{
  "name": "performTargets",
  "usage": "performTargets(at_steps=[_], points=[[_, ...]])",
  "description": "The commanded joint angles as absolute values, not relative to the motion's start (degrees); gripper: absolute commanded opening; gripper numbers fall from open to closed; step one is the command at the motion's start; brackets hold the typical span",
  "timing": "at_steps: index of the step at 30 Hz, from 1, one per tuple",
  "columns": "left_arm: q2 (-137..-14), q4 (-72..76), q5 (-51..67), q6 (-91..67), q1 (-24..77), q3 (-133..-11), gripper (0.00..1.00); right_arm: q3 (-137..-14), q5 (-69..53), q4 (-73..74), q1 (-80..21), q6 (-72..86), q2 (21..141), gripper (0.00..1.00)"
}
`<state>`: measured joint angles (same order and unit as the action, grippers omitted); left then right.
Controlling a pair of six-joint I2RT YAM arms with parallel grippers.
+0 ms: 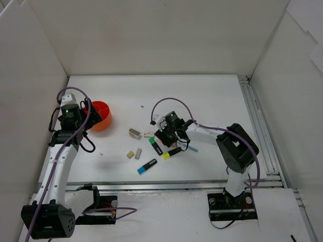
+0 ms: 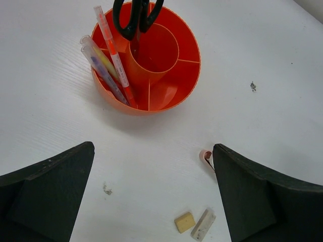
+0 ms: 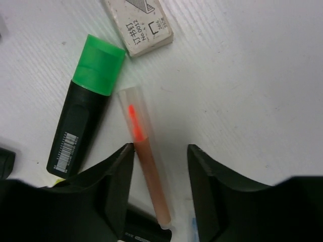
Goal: Sort the stationery into containers
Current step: Pick up the pen from the center of the board.
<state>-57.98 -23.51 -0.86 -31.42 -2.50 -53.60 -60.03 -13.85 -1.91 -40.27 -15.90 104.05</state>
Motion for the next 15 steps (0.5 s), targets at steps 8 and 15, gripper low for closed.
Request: performTargets(at_steps=[8,15], points=[[-56.0,-22.5,-1.1,-28.6,-2.4,-55.2,0.99,-59.9,-12.7,-3.9,-41.9,-14.3,102.6,0.09],[-56.2,-21.2,5.2,-27.4,-2.4,-55.7,0.99,-59.4,-17.5,-11.4,-41.9,-14.9,96.4,0.0]])
